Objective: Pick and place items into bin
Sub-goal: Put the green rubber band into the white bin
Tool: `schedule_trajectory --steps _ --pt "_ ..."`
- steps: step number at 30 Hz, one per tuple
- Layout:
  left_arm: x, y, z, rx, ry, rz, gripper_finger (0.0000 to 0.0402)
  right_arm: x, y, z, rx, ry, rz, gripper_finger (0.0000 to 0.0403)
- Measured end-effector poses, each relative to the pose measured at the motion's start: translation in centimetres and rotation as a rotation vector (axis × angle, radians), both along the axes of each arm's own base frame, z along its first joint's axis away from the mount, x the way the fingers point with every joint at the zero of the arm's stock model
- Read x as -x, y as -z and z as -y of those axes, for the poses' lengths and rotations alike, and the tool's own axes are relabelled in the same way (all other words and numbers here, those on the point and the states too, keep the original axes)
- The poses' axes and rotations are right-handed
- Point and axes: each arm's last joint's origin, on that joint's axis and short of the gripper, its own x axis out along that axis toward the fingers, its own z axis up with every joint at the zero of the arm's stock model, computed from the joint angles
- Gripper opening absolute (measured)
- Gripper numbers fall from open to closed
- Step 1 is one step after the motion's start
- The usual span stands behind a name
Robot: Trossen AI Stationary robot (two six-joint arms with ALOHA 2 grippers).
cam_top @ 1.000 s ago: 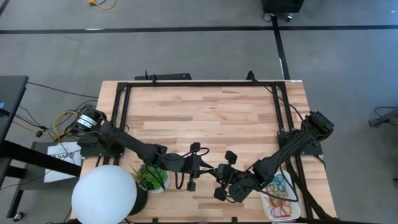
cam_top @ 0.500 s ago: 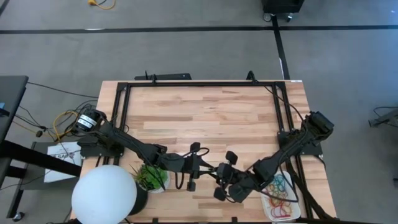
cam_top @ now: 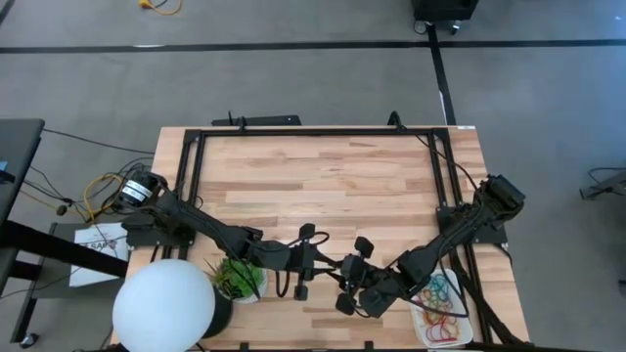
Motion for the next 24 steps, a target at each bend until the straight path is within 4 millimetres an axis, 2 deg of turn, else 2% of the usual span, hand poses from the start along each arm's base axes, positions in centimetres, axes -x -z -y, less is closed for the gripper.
schedule_trajectory --steps 7,14,19,24 --pt "0.0 0.0 0.0 0.0 0.0 0.0 0.0071 0.1 0.1 0.1 0.02 -0.003 -0.018 0.0008" --pt "0.0 0.0 -0.5 -0.028 -0.171 0.015 0.0071 1.3 0.7 -0.6 0.015 0.003 -0.073 0.0002" --pt "0.2 0.5 -0.6 -0.042 -0.181 -0.035 0.0071 4.1 1.5 -1.9 -0.033 0.034 -0.167 0.0001" --pt "0.4 1.3 -0.7 -0.047 -0.189 -0.114 0.0071 8.4 2.7 -3.8 -0.234 0.083 -0.41 0.0001"
